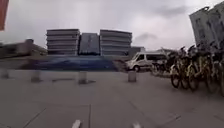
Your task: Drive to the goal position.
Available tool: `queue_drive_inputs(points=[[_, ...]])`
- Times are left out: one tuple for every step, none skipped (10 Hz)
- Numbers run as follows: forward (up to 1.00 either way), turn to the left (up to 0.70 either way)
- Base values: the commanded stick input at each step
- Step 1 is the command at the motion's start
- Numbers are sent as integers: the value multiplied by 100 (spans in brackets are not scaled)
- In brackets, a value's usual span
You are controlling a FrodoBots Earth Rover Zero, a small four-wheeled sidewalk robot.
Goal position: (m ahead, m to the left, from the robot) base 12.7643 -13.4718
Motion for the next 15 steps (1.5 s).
queue_drive_inputs(points=[[70, 0], [70, 0], [70, 0], [70, 0], [70, 0], [70, 0], [70, 0], [70, 0], [70, 0], [70, 0], [70, 0], [70, 0], [70, 0], [70, 0], [70, 0]])
